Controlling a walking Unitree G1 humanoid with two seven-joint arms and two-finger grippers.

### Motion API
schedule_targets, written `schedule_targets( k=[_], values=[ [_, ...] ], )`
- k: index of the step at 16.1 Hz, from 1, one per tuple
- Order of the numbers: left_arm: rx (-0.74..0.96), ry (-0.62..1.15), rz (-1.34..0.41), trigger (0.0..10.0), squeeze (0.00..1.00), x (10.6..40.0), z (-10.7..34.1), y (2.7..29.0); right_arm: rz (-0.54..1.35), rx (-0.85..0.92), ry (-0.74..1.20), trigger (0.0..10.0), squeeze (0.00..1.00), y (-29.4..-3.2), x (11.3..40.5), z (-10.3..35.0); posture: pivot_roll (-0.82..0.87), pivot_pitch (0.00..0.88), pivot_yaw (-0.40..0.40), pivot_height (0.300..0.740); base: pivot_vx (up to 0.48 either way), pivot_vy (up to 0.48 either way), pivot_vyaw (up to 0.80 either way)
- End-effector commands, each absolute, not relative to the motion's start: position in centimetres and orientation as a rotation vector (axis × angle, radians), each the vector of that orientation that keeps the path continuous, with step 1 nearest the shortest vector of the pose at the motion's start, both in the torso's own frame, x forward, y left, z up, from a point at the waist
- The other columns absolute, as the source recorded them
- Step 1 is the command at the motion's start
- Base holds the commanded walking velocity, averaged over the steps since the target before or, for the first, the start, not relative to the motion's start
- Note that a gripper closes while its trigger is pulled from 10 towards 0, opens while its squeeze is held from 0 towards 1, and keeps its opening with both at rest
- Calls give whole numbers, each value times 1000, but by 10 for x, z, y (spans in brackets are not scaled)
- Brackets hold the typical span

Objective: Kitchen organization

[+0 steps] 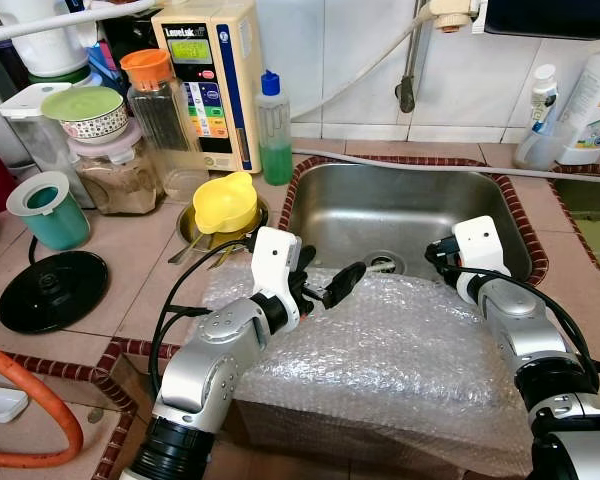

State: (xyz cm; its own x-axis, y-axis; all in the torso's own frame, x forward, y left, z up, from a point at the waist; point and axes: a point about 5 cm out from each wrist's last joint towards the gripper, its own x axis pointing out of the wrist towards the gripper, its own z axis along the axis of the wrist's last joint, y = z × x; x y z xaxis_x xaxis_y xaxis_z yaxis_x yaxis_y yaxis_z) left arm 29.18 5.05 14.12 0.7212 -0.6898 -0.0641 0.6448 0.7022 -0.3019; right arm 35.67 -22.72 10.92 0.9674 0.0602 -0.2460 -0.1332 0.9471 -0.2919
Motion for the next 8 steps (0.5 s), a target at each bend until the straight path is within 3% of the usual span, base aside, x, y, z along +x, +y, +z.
schedule_targets(
  k=[1, 8],
  values=[
    [-252, 162, -739, 10000, 1000, 295, 145, 51, 76, -283, 255, 10000, 1000, -231, 354, 104, 6, 0, 103, 740, 0, 0, 0],
    [-247, 168, -718, 10000, 1000, 295, 144, 52, 114, -268, 229, 10000, 1000, -224, 355, 108, 9, 0, 101, 740, 0, 0, 0]
  ],
)
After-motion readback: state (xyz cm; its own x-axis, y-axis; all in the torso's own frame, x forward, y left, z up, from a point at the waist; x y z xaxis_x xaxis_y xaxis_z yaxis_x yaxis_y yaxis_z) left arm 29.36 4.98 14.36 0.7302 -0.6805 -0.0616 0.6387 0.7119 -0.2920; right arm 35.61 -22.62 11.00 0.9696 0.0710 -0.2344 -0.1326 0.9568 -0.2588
